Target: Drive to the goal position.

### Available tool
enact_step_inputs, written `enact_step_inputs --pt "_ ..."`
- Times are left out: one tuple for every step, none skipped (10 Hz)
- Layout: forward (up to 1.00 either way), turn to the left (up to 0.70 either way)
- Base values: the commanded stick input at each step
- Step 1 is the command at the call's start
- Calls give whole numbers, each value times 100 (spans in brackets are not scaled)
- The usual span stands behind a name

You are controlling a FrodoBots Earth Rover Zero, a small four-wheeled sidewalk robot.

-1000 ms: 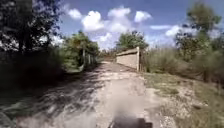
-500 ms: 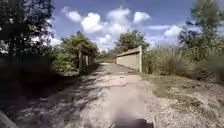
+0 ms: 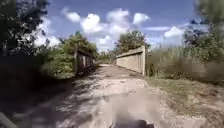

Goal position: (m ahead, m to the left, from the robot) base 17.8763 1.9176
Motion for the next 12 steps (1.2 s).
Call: enact_step_inputs --pt "85 0" --pt "85 0" --pt "85 0" --pt "85 0" --pt "85 0" --pt "85 0" --pt "85 0" --pt "85 0" --pt "85 0" --pt "85 0" --pt "85 0" --pt "85 0"
